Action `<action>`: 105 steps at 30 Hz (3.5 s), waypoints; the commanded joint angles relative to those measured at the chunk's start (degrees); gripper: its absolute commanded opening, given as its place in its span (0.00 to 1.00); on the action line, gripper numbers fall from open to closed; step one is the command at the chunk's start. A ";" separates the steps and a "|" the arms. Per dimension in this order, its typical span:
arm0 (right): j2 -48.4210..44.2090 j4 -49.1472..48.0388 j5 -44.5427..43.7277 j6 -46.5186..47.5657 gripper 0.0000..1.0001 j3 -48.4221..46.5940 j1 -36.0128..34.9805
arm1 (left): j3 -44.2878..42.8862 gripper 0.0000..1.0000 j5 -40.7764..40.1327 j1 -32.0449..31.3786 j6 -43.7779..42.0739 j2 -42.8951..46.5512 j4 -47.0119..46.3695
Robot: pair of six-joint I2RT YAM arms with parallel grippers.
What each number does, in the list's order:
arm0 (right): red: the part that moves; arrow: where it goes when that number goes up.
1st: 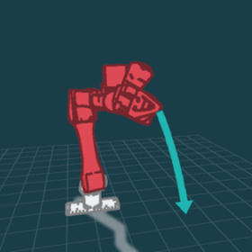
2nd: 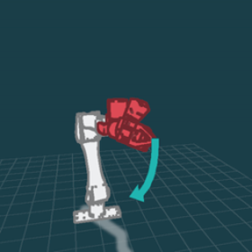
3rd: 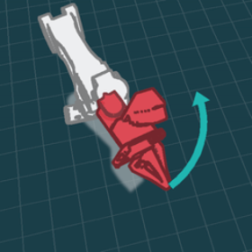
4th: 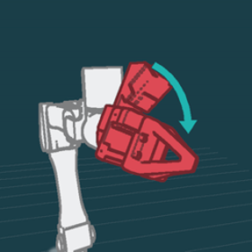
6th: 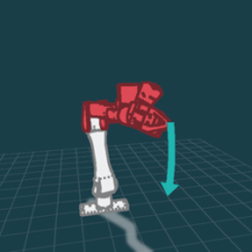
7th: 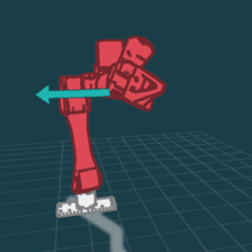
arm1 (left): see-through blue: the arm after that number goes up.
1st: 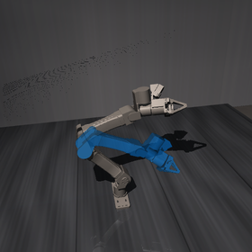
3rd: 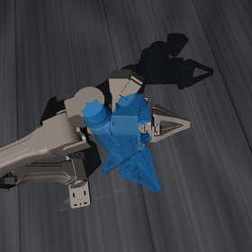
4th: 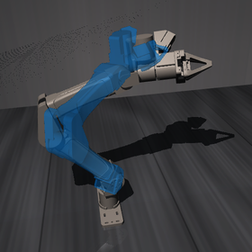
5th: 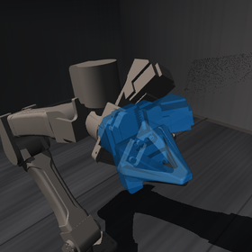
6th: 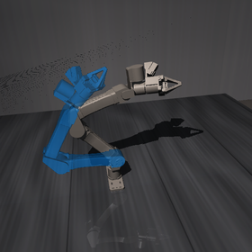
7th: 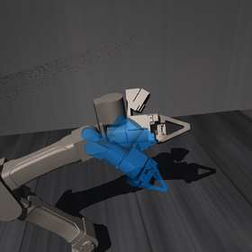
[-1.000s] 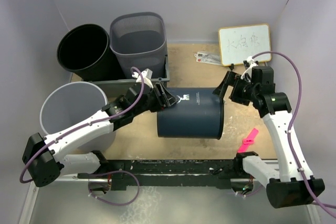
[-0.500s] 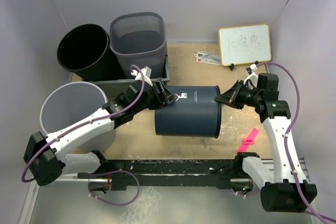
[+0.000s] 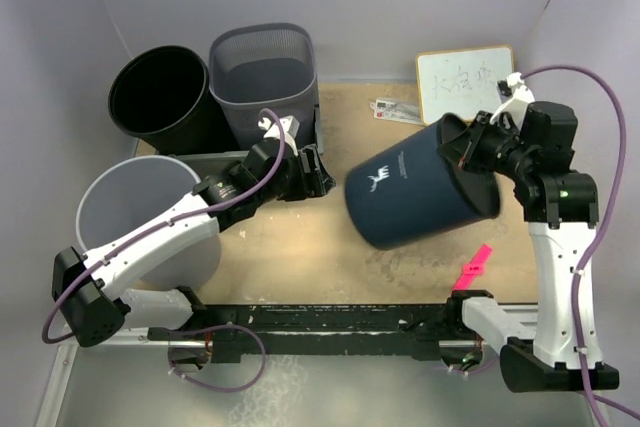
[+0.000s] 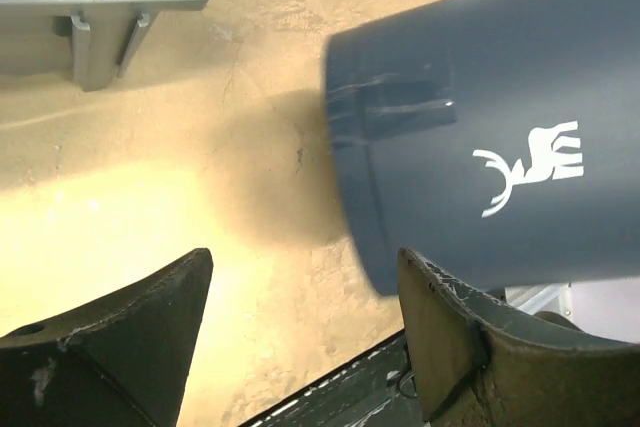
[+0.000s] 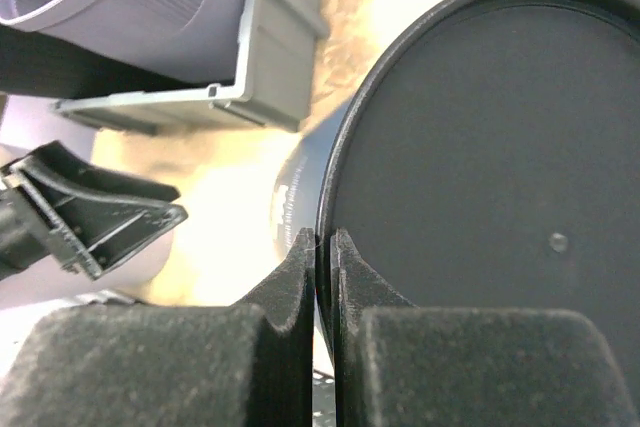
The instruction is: Turn the large container upside down
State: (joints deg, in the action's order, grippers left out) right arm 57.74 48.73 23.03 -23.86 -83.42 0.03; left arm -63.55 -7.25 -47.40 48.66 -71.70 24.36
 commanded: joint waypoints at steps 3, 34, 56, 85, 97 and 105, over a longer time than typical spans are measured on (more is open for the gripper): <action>2.29 -2.10 -2.88 6.18 0.00 -10.30 -1.12 | -3.68 0.72 -1.03 -0.15 -4.61 2.91 1.07; 15.38 -25.60 -64.46 36.88 0.00 -21.07 -10.84 | -1.24 0.73 -7.14 -0.15 -3.02 6.47 -0.41; 20.43 -52.72 -65.99 51.07 0.00 -0.24 -11.46 | 4.51 0.73 -5.31 -0.15 -1.21 5.64 -6.84; 26.49 -32.11 -74.48 48.84 0.00 1.12 -22.80 | -0.34 0.73 6.71 -1.05 1.82 -11.92 -23.43; 21.89 -31.14 -75.27 45.26 0.00 5.99 -22.80 | -11.97 0.60 3.87 -2.87 12.63 -26.79 -30.50; 20.93 -29.78 -73.86 44.16 0.00 6.33 -22.80 | -18.53 0.49 -3.48 -2.83 20.62 -35.72 -33.27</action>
State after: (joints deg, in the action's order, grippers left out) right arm 77.91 11.25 -51.86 23.33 -79.42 -23.14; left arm -77.56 -6.57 -50.22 63.42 -104.07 -3.38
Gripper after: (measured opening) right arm 0.010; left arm 0.487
